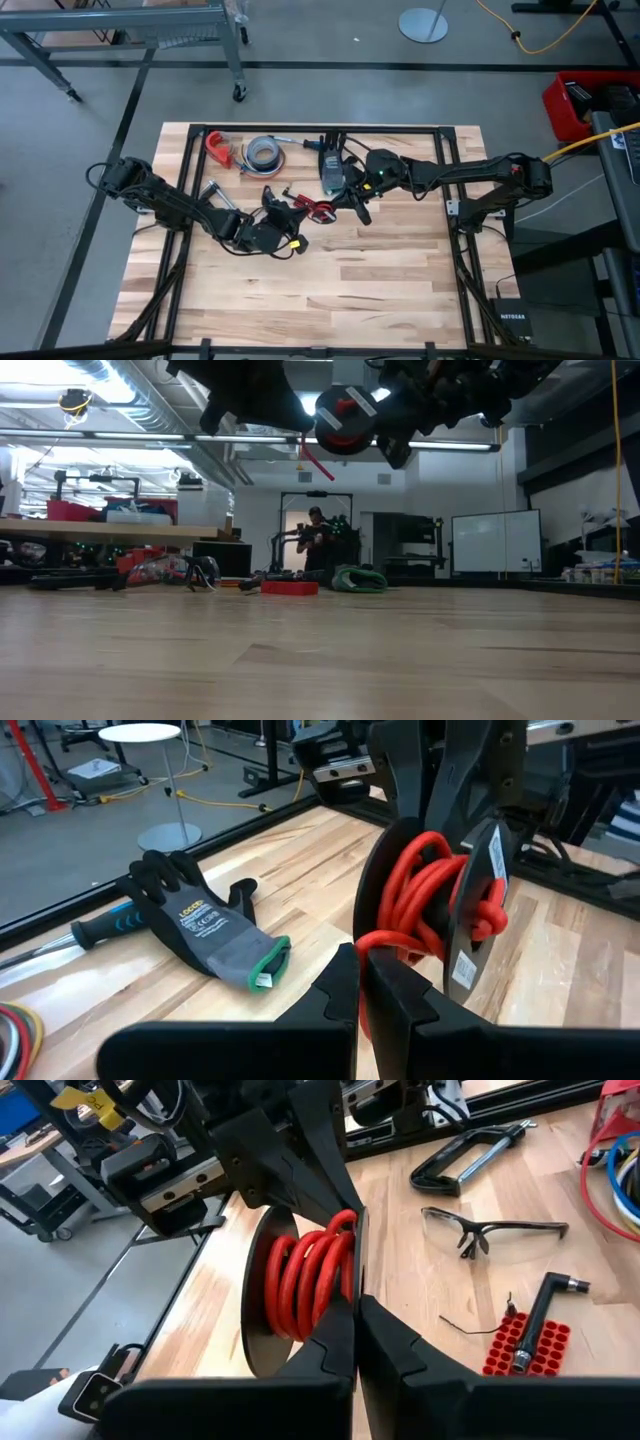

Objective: Coil cords
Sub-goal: Coil the orange wire into the black spool

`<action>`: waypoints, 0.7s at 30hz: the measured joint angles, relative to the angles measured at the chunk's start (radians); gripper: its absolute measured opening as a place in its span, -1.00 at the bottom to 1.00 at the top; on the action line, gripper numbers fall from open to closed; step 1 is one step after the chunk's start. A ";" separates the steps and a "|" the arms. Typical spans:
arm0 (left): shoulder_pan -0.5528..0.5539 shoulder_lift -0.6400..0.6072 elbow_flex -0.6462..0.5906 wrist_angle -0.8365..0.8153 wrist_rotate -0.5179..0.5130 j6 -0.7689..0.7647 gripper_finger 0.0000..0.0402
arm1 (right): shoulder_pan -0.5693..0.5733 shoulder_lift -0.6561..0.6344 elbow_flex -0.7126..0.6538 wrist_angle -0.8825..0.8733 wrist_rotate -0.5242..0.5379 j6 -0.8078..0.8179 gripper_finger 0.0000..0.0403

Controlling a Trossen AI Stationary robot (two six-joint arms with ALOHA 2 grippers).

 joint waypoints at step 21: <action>-0.006 -0.002 0.000 -0.003 0.029 -0.019 -0.80 | 0.000 0.002 -0.002 -0.045 -0.005 -0.002 -0.99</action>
